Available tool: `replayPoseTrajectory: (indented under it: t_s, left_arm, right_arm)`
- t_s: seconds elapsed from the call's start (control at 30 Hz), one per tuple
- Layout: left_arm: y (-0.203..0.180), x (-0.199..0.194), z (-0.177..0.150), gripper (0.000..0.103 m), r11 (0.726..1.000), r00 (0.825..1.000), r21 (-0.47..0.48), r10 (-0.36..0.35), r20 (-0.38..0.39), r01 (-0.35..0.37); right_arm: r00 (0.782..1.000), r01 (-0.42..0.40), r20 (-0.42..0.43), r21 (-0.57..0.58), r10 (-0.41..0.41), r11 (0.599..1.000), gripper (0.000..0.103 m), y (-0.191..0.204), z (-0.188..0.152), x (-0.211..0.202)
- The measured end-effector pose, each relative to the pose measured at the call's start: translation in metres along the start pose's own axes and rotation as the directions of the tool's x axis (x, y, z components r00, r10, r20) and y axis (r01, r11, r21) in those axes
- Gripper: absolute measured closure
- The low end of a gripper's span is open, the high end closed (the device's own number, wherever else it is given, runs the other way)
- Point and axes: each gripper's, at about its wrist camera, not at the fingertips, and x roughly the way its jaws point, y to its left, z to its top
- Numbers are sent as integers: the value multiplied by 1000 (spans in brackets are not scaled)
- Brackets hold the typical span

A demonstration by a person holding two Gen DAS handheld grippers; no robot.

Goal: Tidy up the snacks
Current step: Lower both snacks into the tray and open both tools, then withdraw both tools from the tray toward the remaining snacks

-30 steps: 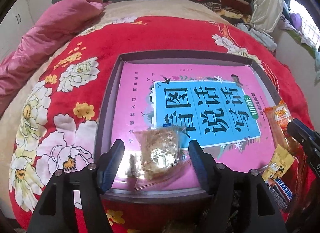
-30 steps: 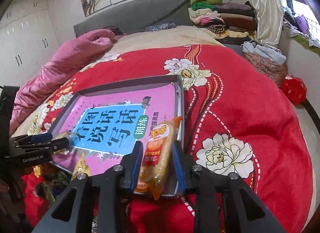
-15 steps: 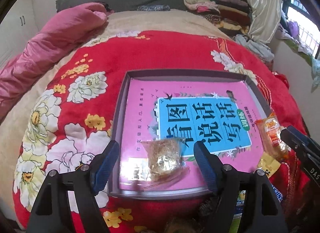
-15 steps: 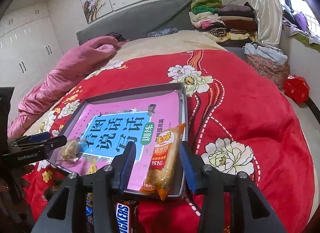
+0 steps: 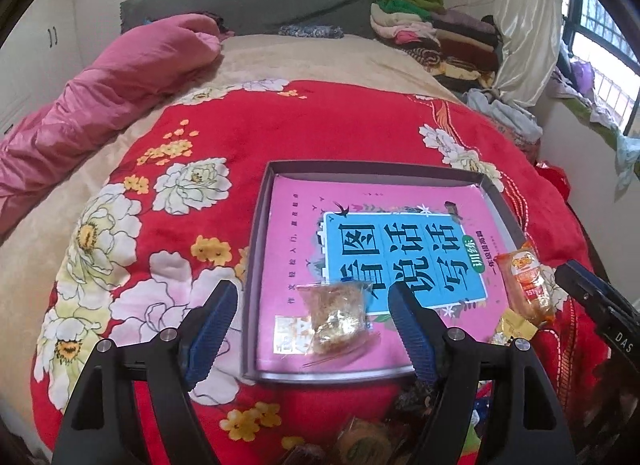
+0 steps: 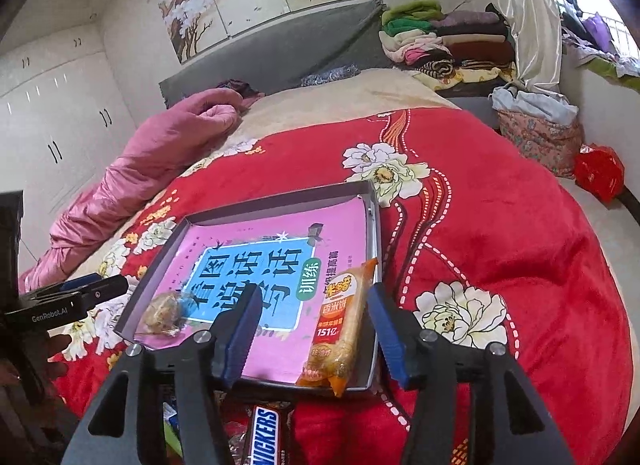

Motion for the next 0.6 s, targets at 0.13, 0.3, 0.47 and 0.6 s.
replayPoseTrajectory:
  t_s: [0.13,0.3,0.47,0.6]
  left_arm:
    - [8,-10,-1,24,1000,1000,-12,-8,13,8]
    - [15,-21,-2,24,1000,1000,-17,-17,25,17]
    - [20,-31,-6,24,1000,999,-23,-21,33,22]
    - [21,-37,-11,23,1000,999,-13,-20,28,20]
  right_arm:
    - [1000,-13,12,6,12,1000,44,0,-1,-9]
    - [999,-25,27,-1,25,1000,43,4,-1,-18]
    - [999,-37,38,-3,37,999,40,7,-2,-26]
    - [998,-47,46,-6,48,999,38,10,-3,-34]
